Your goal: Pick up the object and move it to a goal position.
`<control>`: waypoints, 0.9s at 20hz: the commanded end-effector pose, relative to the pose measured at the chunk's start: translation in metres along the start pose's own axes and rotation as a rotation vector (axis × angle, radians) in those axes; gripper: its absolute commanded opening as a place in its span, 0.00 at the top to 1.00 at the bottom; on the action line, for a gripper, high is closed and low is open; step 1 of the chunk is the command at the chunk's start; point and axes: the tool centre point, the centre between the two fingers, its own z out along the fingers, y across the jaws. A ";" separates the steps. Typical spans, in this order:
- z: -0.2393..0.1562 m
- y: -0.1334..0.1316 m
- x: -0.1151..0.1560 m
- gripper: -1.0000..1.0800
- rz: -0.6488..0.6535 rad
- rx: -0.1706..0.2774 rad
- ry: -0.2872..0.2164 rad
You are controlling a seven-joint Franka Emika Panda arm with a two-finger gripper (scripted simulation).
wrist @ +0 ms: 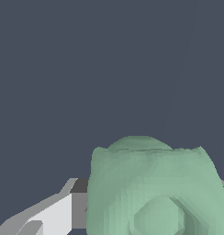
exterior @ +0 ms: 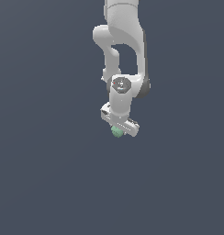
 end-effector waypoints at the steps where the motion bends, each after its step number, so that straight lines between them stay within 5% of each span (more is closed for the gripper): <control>1: -0.015 0.005 -0.001 1.00 0.000 0.001 0.001; 18: -0.110 0.035 -0.009 1.00 0.000 0.000 0.000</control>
